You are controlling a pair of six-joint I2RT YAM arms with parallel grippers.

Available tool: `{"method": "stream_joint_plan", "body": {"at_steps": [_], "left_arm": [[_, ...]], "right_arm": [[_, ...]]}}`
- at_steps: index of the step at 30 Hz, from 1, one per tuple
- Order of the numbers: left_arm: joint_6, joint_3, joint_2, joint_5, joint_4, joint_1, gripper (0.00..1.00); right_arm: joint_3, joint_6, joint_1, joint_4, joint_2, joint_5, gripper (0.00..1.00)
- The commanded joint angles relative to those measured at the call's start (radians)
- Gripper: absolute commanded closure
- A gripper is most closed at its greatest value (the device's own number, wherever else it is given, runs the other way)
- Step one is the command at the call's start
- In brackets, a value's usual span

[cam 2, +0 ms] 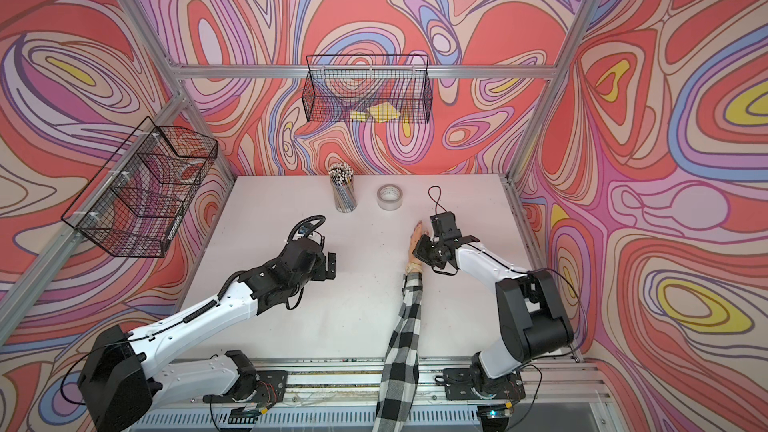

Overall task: Take off the watch
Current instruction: Adjust the hand at the center of the board.

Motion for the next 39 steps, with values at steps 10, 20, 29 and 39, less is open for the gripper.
{"method": "stream_joint_plan", "body": {"at_steps": [10, 20, 29, 39], "left_arm": [[-0.057, -0.071, -0.110, -0.003, -0.024, 0.039, 0.00], [-0.098, -0.094, -0.156, 0.006, -0.039, 0.047, 0.01], [-0.138, -0.102, -0.172, -0.015, -0.076, 0.050, 0.01], [-0.165, -0.094, -0.146, -0.027, -0.086, 0.055, 0.01]], "right_arm": [[0.402, 0.174, 0.296, -0.375, 0.332, 0.433, 0.97], [0.701, 0.226, 0.442, -0.524, 0.552, 0.477, 0.80], [0.869, 0.223, 0.509, -0.477, 0.657, 0.352, 0.53], [0.842, 0.146, 0.494, -0.348, 0.551, 0.241, 0.35]]}}
